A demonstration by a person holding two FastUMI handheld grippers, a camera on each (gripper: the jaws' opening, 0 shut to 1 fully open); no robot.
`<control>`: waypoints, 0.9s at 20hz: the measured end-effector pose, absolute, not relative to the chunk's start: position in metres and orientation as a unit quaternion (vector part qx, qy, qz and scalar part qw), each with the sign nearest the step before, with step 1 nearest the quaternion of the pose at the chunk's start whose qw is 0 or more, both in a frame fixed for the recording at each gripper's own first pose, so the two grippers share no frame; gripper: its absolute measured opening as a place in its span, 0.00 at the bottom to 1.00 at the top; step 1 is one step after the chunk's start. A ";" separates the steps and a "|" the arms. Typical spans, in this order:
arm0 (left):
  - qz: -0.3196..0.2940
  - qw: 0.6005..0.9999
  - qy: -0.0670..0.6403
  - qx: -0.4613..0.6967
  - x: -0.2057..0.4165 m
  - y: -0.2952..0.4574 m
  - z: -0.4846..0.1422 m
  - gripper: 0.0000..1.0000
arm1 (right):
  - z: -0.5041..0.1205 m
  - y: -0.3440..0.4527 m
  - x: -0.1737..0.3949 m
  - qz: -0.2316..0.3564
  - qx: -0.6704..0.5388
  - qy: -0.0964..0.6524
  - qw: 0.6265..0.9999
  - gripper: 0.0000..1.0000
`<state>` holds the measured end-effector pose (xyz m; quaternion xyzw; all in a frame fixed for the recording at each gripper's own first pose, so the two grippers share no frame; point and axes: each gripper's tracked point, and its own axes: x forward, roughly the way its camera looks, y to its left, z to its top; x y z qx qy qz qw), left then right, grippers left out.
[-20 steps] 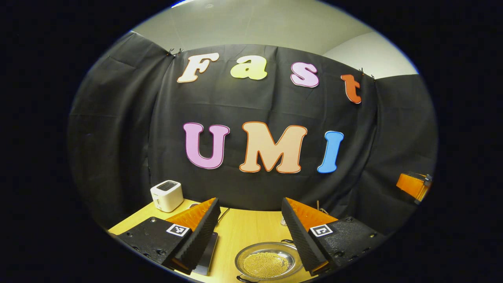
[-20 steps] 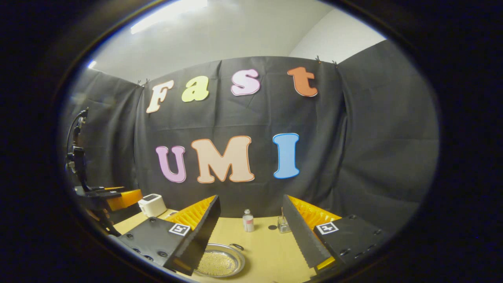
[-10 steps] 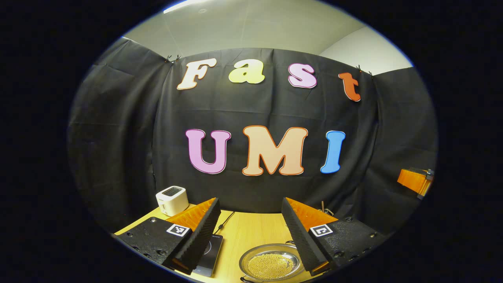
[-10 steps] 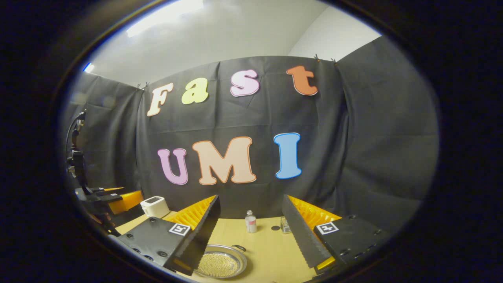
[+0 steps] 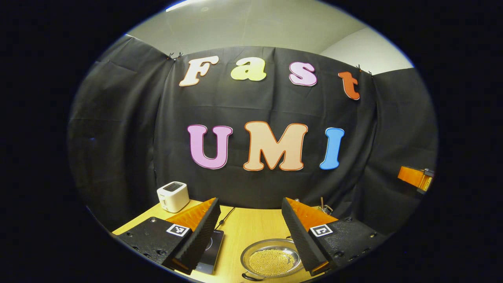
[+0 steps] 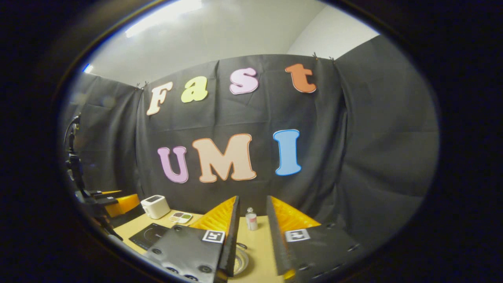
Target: First push the handle of the pot to place it horizontally, then grasp the pot with both hands and set it on the induction cooktop.
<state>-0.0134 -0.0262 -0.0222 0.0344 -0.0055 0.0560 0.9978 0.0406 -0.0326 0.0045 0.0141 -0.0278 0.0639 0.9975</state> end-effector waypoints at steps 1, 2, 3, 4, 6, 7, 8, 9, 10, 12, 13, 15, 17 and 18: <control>0.059 0.998 -0.005 0.034 -0.015 -0.024 -0.022 0.96 | 0.005 -0.035 0.045 0.057 0.010 -0.033 0.998 0.29; 0.063 0.997 -0.006 0.034 -0.016 -0.021 -0.022 0.96 | 0.005 -0.033 0.043 0.060 0.009 -0.034 0.998 0.19; 0.065 0.997 -0.008 0.035 -0.019 -0.019 -0.022 0.96 | 0.002 -0.029 0.040 0.066 0.007 -0.031 0.997 0.19; 0.068 0.997 -0.009 0.036 -0.020 -0.018 -0.022 0.96 | -0.001 -0.028 0.039 0.068 0.004 -0.027 0.997 0.12; 0.071 0.997 -0.010 0.038 -0.023 -0.016 -0.023 0.95 | -0.006 -0.031 0.039 0.068 -0.006 -0.019 0.998 0.12; 0.073 0.997 -0.012 0.038 -0.025 -0.015 -0.023 0.96 | -0.012 -0.031 0.039 0.070 -0.010 -0.012 0.997 0.12; 0.075 0.996 -0.013 0.037 -0.026 -0.013 -0.023 0.95 | -0.018 -0.030 0.038 0.072 -0.013 -0.004 0.997 0.12; 0.077 0.996 -0.014 0.035 -0.027 -0.012 -0.023 0.96 | -0.023 -0.028 0.036 0.075 -0.015 0.003 0.997 0.12; 0.078 0.996 -0.015 0.033 -0.028 -0.010 -0.024 0.96 | -0.030 -0.026 0.035 0.079 -0.016 0.012 0.997 0.12; 0.084 0.996 -0.015 0.033 -0.031 -0.005 -0.025 0.96 | -0.046 -0.023 0.033 0.087 -0.016 0.033 0.996 0.12; 0.087 0.996 -0.017 0.034 -0.033 -0.002 -0.025 0.96 | -0.055 -0.021 0.033 0.090 -0.015 0.045 0.995 0.12; 0.090 0.995 -0.018 0.038 -0.035 0.004 -0.025 0.96 | -0.078 -0.016 0.033 0.095 -0.014 0.073 0.993 0.17; 0.092 0.995 -0.019 0.043 -0.038 0.012 -0.023 0.92 | -0.100 -0.009 0.033 0.098 -0.015 0.103 0.990 0.17; 0.092 0.994 -0.021 0.046 -0.039 0.016 -0.023 0.92 | -0.110 -0.004 0.033 0.099 -0.015 0.118 0.988 0.17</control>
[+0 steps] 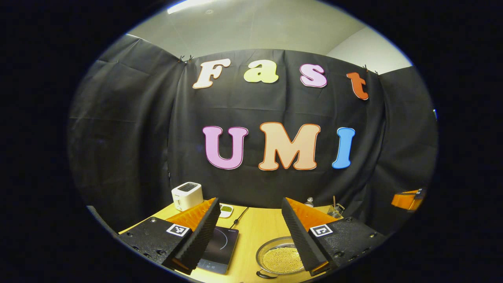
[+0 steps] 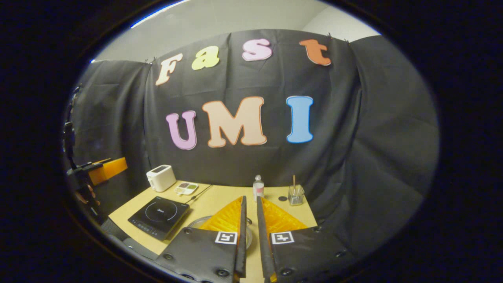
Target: First push the handle of the pot to place it horizontally, then grasp the pot with both hands and set it on the induction cooktop.
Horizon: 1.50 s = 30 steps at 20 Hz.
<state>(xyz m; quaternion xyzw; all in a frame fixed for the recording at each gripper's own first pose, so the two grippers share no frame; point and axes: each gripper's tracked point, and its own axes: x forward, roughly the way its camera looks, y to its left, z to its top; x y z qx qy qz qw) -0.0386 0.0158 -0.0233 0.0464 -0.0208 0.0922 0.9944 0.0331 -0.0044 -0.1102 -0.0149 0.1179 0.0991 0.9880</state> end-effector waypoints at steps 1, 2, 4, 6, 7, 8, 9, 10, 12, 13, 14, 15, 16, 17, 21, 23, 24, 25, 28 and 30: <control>0.092 0.994 -0.022 0.048 -0.039 0.021 -0.022 0.92 | -0.121 0.002 0.031 0.101 -0.013 0.134 0.986 0.17; 0.089 0.995 -0.022 0.048 -0.038 0.025 -0.023 0.96 | -0.133 0.008 0.030 0.102 -0.011 0.149 0.983 0.17; 0.083 0.995 -0.016 0.047 -0.036 0.034 -0.027 0.96 | -0.156 0.020 0.027 0.099 -0.006 0.182 0.978 0.17; 0.080 0.996 -0.004 0.049 -0.036 0.048 -0.031 0.95 | -0.182 0.033 0.022 0.095 0.000 0.220 0.971 0.17; 0.078 0.996 0.000 0.052 -0.036 0.055 -0.031 0.92 | -0.196 0.039 0.018 0.093 0.002 0.237 0.967 0.17; 0.077 0.996 0.005 0.055 -0.034 0.062 -0.034 0.96 | -0.209 0.045 0.015 0.091 0.002 0.255 0.963 0.17; 0.076 0.995 0.007 0.058 -0.032 0.070 -0.035 0.95 | -0.223 0.051 0.011 0.089 0.004 0.273 0.958 0.17; 0.074 0.996 0.010 0.058 -0.031 0.076 -0.038 0.95 | -0.238 0.059 0.006 0.087 0.009 0.293 0.952 0.17; 0.067 0.996 0.019 0.054 -0.027 0.088 -0.043 0.96 | -0.271 0.076 -0.005 0.086 0.026 0.339 0.936 0.18; 0.065 0.996 0.021 0.052 -0.025 0.094 -0.045 0.96 | -0.287 0.083 -0.013 0.084 0.035 0.362 0.928 0.18; 0.062 0.997 0.023 0.050 -0.023 0.101 -0.048 0.96 | -0.302 0.091 -0.018 0.081 0.042 0.385 0.918 0.18; 0.060 0.997 0.027 0.049 -0.020 0.107 -0.050 0.96 | -0.317 0.097 -0.026 0.078 0.048 0.407 0.909 0.18; 0.059 0.997 0.030 0.050 -0.019 0.114 -0.053 0.96 | -0.330 0.103 -0.032 0.074 0.052 0.425 0.901 0.18; 0.058 0.996 0.033 0.053 -0.017 0.121 -0.054 0.92 | -0.343 0.107 -0.039 0.070 0.054 0.442 0.893 0.18; 0.054 0.996 0.048 0.060 -0.012 0.143 -0.062 0.92 | -0.394 0.124 -0.057 0.055 0.055 0.502 0.861 0.18; 0.049 0.996 0.050 0.058 -0.010 0.150 -0.065 0.92 | -0.418 0.128 -0.064 0.043 0.051 0.526 0.848 0.18; 0.046 0.996 0.053 0.057 -0.009 0.153 -0.068 0.92 | -0.429 0.129 -0.065 0.038 0.047 0.535 0.843 0.18; 0.043 0.996 0.056 0.057 -0.009 0.156 -0.069 0.96 | -0.439 0.129 -0.066 0.032 0.042 0.541 0.839 0.18; 0.034 0.996 0.057 0.061 -0.011 0.163 -0.073 0.92 | -0.470 0.132 -0.064 0.010 0.030 0.556 0.831 0.18; 0.026 0.996 0.063 0.057 -0.012 0.166 -0.078 0.95 | -0.484 0.135 -0.061 -0.001 0.020 0.557 0.830 0.18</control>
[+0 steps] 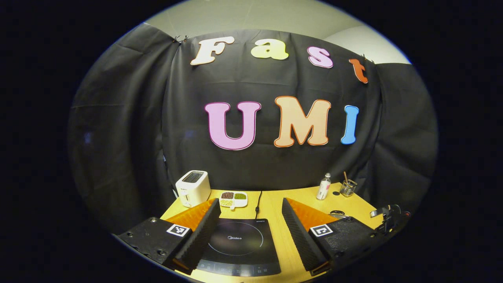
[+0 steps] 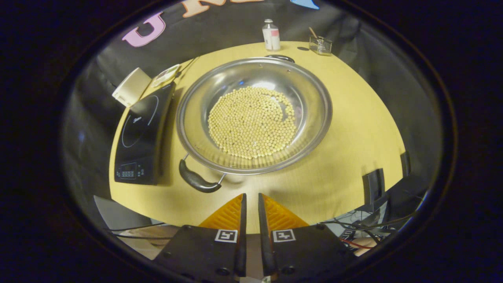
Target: First push the handle of the pot to place it horizontally, then grasp the pot with both hands and set it on the induction cooktop.
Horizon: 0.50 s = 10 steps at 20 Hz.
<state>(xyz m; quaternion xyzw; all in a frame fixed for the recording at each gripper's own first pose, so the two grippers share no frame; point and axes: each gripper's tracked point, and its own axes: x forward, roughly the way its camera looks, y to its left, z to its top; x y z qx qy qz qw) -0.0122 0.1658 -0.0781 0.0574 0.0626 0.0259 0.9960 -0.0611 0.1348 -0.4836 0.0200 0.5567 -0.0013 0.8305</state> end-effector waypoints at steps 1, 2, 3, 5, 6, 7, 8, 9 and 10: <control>0.021 0.996 0.067 0.056 -0.012 0.166 -0.081 0.95 | -0.487 0.136 -0.059 -0.006 0.014 0.555 0.832 0.18; 0.018 0.996 0.070 0.055 -0.013 0.168 -0.084 0.96 | -0.490 0.138 -0.056 -0.011 0.010 0.553 0.833 0.18; 0.018 0.996 0.073 0.056 -0.014 0.171 -0.085 0.96 | -0.492 0.140 -0.054 -0.015 0.007 0.551 0.834 0.18; 0.019 0.995 0.077 0.054 -0.015 0.178 -0.089 0.96 | -0.494 0.149 -0.050 -0.018 0.010 0.547 0.837 0.18; 0.018 0.995 0.080 0.052 -0.015 0.180 -0.092 0.93 | -0.493 0.154 -0.047 -0.018 0.012 0.545 0.838 0.18; 0.019 0.995 0.082 0.049 -0.015 0.182 -0.093 0.96 | -0.495 0.156 -0.044 -0.020 0.007 0.543 0.839 0.18; 0.020 0.995 0.085 0.047 -0.015 0.185 -0.095 0.93 | -0.493 0.159 -0.042 -0.018 0.004 0.541 0.841 0.17; 0.021 0.995 0.088 0.046 -0.014 0.187 -0.097 0.96 | -0.489 0.163 -0.043 -0.017 0.002 0.540 0.841 0.17; 0.023 0.995 0.091 0.044 -0.015 0.190 -0.100 0.96 | -0.488 0.168 -0.042 -0.013 0.001 0.540 0.841 0.17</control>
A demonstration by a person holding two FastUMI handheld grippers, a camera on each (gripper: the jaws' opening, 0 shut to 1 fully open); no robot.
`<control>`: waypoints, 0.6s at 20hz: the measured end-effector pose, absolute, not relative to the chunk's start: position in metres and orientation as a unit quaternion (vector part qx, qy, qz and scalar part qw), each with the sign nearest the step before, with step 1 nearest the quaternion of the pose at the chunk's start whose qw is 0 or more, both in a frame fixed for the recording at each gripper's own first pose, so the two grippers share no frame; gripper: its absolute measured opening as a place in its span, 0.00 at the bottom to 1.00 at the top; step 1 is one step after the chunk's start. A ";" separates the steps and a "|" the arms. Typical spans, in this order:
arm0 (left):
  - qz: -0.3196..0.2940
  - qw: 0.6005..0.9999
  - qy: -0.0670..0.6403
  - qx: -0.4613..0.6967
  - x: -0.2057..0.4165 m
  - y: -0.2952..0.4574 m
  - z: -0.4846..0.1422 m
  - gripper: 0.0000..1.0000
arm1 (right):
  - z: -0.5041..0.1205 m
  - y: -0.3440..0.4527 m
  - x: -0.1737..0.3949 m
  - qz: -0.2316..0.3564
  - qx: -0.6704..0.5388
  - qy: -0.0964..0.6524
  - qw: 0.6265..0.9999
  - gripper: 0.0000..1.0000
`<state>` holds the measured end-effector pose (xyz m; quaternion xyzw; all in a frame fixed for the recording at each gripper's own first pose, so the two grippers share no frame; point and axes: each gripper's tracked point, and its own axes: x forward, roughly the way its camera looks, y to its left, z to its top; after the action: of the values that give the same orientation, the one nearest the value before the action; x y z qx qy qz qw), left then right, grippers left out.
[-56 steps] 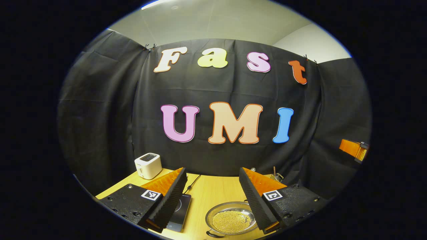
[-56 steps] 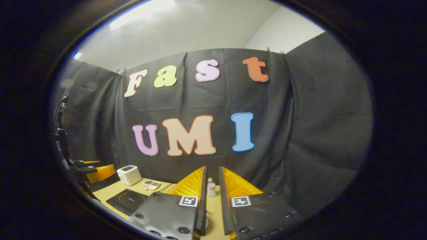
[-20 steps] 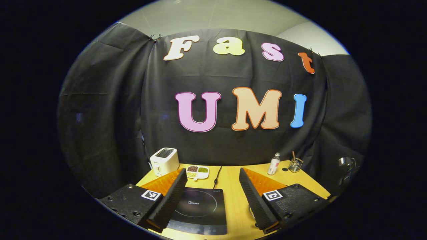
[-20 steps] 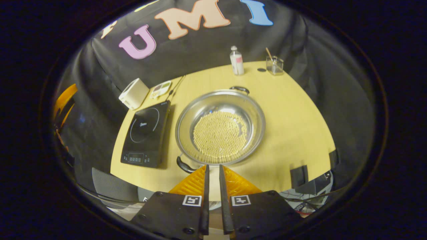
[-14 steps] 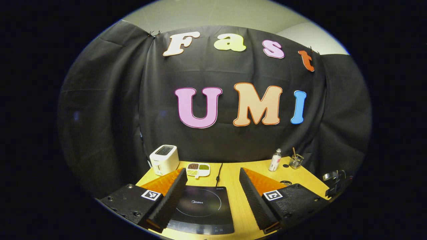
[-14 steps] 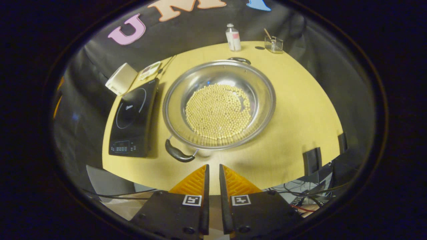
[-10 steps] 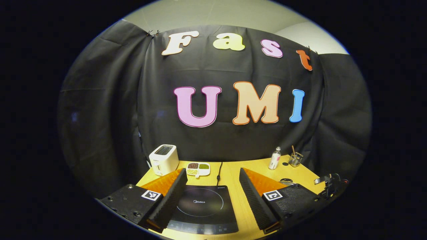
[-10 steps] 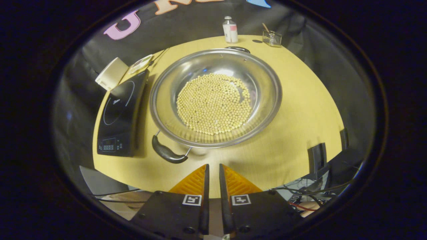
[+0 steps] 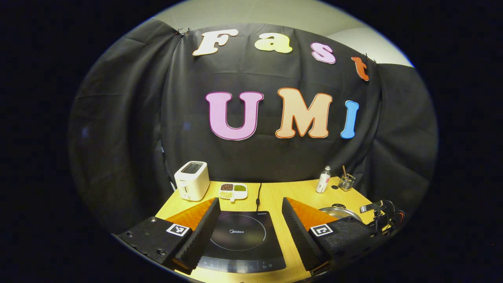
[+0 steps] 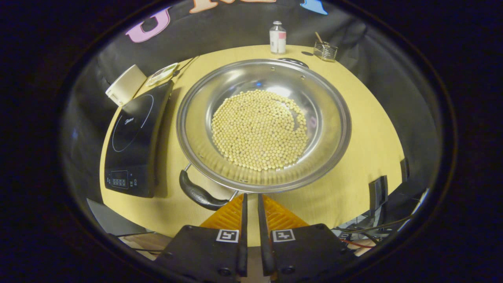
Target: First push the handle of the pot to place it horizontally, then grasp the pot with both hands and set it on the induction cooktop.
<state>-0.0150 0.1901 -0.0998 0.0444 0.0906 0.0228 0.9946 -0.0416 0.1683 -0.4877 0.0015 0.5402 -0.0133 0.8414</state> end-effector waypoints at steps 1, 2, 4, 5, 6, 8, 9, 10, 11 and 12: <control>0.024 0.994 0.093 0.042 -0.015 0.192 -0.101 0.96 | -0.487 0.175 -0.041 -0.009 0.001 0.541 0.841 0.17; 0.024 0.994 0.096 0.040 -0.016 0.195 -0.104 0.96 | -0.487 0.181 -0.039 -0.005 0.000 0.541 0.841 0.17; 0.026 0.994 0.099 0.037 -0.017 0.198 -0.107 0.96 | -0.485 0.194 -0.039 0.002 0.003 0.540 0.841 0.17; 0.026 0.994 0.099 0.036 -0.018 0.199 -0.107 0.96 | -0.485 0.200 -0.037 0.005 0.006 0.539 0.842 0.17; 0.026 0.994 0.100 0.036 -0.019 0.201 -0.108 0.96 | -0.485 0.206 -0.034 0.004 0.013 0.539 0.842 0.17; 0.027 0.994 0.101 0.036 -0.022 0.205 -0.110 0.96 | -0.489 0.217 -0.027 0.001 0.029 0.540 0.841 0.17; 0.027 0.994 0.102 0.035 -0.023 0.207 -0.110 0.96 | -0.489 0.222 -0.023 -0.001 0.036 0.539 0.841 0.17; 0.027 0.994 0.102 0.035 -0.025 0.208 -0.111 0.92 | -0.489 0.228 -0.020 -0.003 0.041 0.539 0.841 0.17; 0.028 0.994 0.104 0.036 -0.026 0.210 -0.112 0.96 | -0.489 0.233 -0.019 -0.005 0.045 0.538 0.842 0.17; 0.028 0.993 0.105 0.037 -0.028 0.212 -0.113 0.96 | -0.489 0.237 -0.015 -0.008 0.049 0.536 0.843 0.17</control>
<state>-0.0278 0.2117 -0.1135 0.0365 0.1047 0.0279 0.9934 -0.0154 0.2369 -0.4886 0.0489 0.5356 -0.0077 0.8430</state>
